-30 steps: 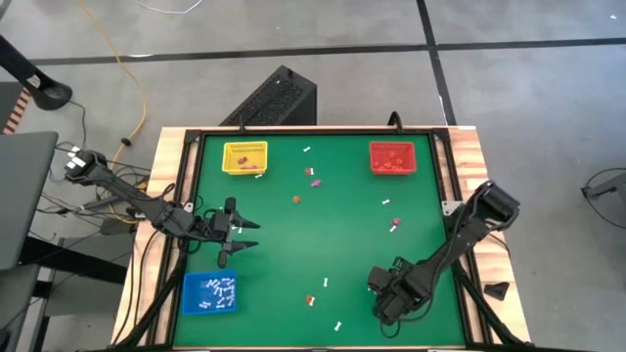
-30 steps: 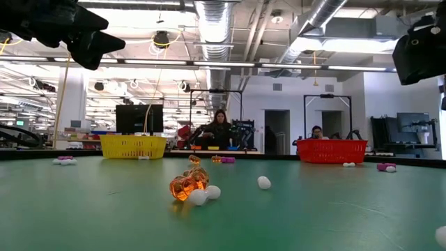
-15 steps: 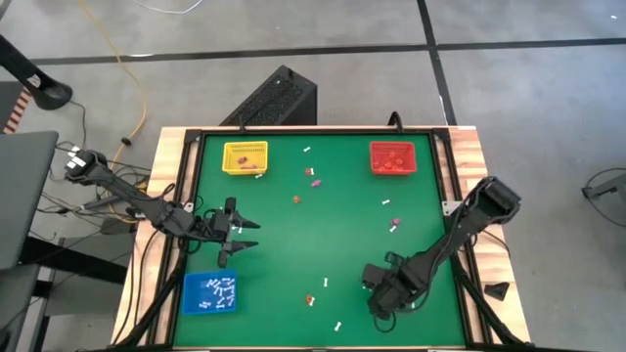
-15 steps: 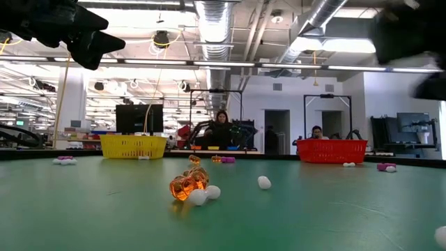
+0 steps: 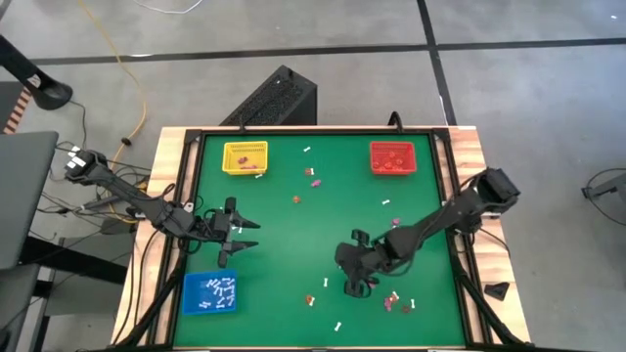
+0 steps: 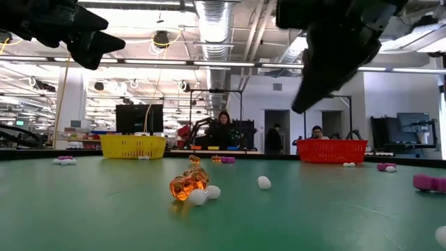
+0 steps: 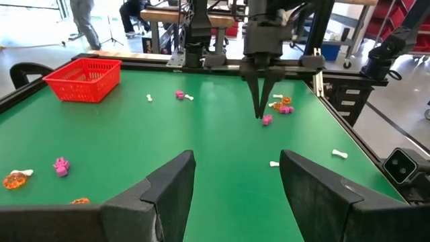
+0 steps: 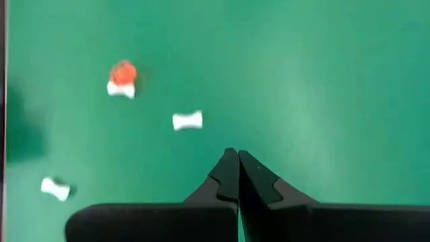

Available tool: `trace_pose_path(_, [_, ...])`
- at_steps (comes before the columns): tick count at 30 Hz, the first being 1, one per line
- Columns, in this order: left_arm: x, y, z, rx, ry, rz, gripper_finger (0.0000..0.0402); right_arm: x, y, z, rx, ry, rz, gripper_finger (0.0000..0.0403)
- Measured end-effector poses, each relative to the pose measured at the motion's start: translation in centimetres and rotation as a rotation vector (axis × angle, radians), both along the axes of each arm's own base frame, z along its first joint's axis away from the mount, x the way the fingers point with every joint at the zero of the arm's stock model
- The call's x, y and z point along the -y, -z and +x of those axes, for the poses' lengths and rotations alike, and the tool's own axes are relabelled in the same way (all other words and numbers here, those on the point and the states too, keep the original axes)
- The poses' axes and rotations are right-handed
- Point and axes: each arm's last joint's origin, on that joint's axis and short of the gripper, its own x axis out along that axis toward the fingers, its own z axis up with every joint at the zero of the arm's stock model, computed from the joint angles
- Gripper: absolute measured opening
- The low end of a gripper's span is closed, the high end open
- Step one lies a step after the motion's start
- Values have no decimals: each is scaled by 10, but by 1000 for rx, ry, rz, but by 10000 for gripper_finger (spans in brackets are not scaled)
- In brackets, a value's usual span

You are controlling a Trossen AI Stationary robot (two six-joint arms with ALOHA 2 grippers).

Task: Sort Halloween decoration
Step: Put the pink skeleton toy into the yellow bin

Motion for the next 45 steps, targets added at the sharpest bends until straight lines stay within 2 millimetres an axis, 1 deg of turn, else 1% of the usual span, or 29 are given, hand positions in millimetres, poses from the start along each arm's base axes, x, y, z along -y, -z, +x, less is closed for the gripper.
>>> trace_pose_path(2, [0,0,0,0,0,-5,208,2,3,-2,-65,-5,64,28])
trace_pose_path(5, [0,0,0,0,0,-6,208,-2,6,-8,-160,4,165,56])
trace_pose_path(9, [0,0,0,0,1,7,208,-11,11,-23,-290,135,225,89])
trace_pose_path(13, [0,0,0,0,1,9,208,-19,13,-36,-362,208,220,120])
trace_pose_path(19, [0,0,0,-4,0,11,208,-31,16,-42,-350,237,207,172])
trace_pose_path(23, [0,1,0,-5,0,12,208,-36,30,-40,-377,231,183,198])
trace_pose_path(27, [0,1,0,-5,-1,7,208,-40,46,-38,-419,224,147,206])
trace_pose_path(30, [0,1,0,-5,-1,6,208,-41,51,-37,-429,221,135,200])
trace_pose_path(32, [0,1,0,-5,-1,6,208,-42,53,-36,-431,219,131,186])
trace_pose_path(35, [0,1,0,-5,-1,6,208,-41,53,-36,-432,222,126,147])
trace_pose_path(40, [0,1,0,-5,-1,5,208,-40,52,-37,-431,197,109,59])
trace_pose_path(42, [0,1,0,-5,-2,5,208,-41,49,-35,-426,176,98,30])
trace_pose_path(43, [0,1,0,-5,-2,5,208,-41,48,-33,-417,162,98,20])
trace_pose_path(45, [0,1,0,-5,-2,5,208,-41,45,-30,-408,142,85,17])
